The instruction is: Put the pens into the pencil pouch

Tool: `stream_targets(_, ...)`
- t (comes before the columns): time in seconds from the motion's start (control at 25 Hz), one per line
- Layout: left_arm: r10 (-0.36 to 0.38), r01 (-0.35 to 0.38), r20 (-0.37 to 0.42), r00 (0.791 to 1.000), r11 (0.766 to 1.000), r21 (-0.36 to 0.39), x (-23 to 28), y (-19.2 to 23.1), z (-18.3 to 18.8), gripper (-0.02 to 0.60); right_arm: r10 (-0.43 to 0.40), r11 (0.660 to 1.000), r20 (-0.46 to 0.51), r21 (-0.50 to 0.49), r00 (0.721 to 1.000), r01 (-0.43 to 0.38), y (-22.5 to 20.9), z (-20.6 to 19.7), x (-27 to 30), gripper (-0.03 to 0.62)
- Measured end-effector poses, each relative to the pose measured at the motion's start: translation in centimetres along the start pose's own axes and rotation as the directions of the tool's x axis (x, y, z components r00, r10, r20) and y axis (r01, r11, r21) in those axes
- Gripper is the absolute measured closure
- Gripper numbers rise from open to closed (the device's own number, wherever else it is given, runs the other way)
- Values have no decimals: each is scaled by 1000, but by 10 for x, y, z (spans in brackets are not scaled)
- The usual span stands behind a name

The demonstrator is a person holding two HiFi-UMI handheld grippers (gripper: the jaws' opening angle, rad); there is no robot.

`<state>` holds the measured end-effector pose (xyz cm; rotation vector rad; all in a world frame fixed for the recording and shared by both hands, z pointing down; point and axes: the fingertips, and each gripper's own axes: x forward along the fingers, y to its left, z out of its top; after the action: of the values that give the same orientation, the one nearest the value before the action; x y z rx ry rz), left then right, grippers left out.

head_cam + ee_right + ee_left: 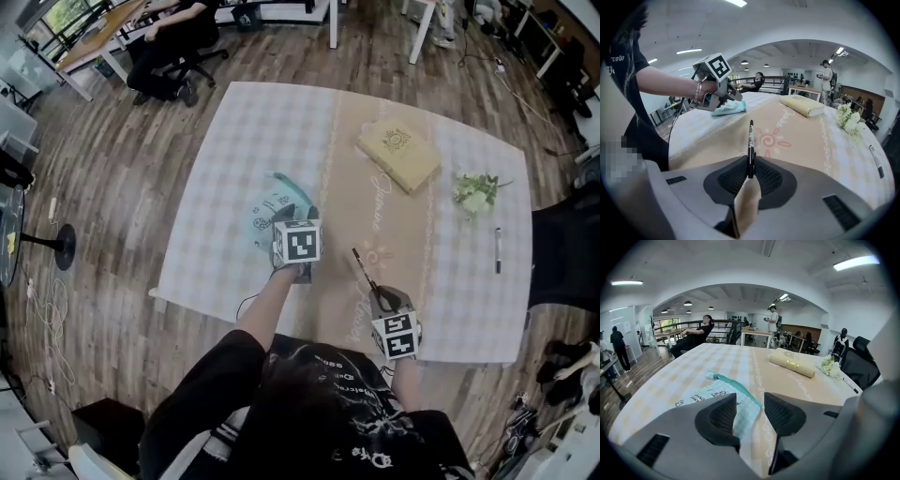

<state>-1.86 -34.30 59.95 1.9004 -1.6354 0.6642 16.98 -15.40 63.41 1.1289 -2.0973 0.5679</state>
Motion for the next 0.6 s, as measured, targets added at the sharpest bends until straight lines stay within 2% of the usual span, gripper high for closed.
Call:
stream_targets(0.28,88,-93,-83,993,994,-55,36,4,-7,383,29,999,12,21,1000,-29,-11,5,7,530)
stream_targets(0.6,134,-155,-171,976,981,-121,56,3,-19,396,33,999,20,25,999,-33,-24,9,12,530)
